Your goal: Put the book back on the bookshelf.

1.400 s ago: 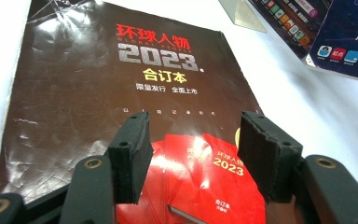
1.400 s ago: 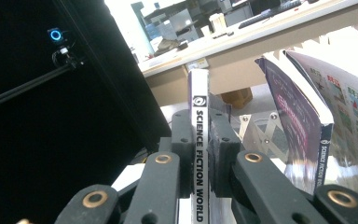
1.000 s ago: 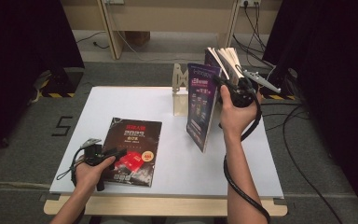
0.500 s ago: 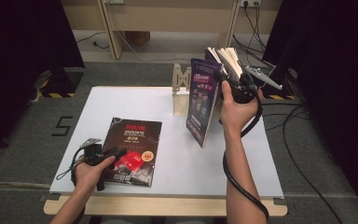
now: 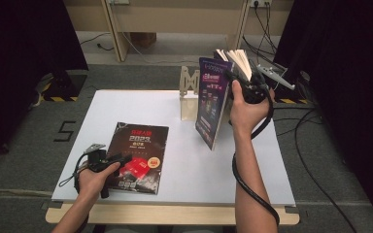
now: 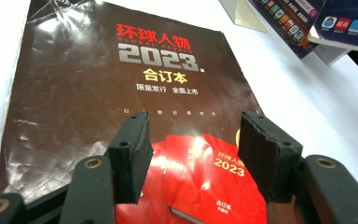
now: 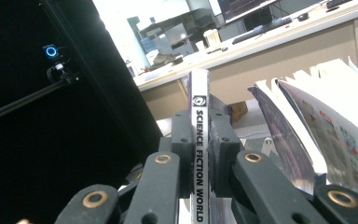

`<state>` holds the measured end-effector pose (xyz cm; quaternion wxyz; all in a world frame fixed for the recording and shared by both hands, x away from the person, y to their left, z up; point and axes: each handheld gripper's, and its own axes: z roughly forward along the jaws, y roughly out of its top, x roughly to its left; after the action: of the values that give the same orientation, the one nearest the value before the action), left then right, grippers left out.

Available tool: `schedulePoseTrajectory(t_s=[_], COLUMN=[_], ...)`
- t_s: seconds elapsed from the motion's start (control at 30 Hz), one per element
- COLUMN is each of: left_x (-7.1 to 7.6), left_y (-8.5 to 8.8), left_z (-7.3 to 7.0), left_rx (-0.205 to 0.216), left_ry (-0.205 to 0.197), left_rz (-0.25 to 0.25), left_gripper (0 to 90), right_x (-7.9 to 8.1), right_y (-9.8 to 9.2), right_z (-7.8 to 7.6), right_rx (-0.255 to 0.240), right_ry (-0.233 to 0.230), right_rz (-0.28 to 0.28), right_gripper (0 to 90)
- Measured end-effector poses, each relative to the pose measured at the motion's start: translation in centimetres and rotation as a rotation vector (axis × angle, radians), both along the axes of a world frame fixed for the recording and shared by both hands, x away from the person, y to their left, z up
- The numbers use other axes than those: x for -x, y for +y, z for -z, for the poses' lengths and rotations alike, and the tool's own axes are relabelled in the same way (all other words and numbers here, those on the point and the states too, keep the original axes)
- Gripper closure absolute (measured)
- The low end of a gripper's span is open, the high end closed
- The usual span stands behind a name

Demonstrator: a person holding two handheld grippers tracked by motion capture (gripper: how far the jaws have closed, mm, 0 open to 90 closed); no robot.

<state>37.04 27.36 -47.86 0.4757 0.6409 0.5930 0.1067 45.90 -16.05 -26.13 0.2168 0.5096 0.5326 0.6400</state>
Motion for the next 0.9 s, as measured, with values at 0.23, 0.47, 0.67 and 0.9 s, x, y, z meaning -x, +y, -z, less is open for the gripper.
schedulePoseTrajectory(t_s=[0.23, 0.47, 0.67, 0.9], left_x=[0.0, 0.0, 0.0, 0.0], left_y=[0.0, 0.0, 0.0, 0.0], left_z=[-0.1, 0.0, 0.0, -0.1], left_rx=[0.003, 0.005, 0.005, -0.001], left_ry=[-0.003, -0.002, -0.002, -0.008], left_rz=[0.001, 0.000, 0.002, 0.009], left_gripper=[43.2, 43.2, 43.3, 43.1], right_x=[-0.3, -0.6, -1.0, -1.5], right_y=[-0.1, -0.1, -0.3, -0.2], right_z=[-0.2, -0.2, 0.0, 0.2], right_rx=[-0.004, -0.006, -0.007, -0.004], right_ry=[-0.004, 0.001, 0.000, 0.014], right_rz=[0.010, 0.021, 0.029, 0.031], right_gripper=[83.4, 83.3, 83.4, 83.3])
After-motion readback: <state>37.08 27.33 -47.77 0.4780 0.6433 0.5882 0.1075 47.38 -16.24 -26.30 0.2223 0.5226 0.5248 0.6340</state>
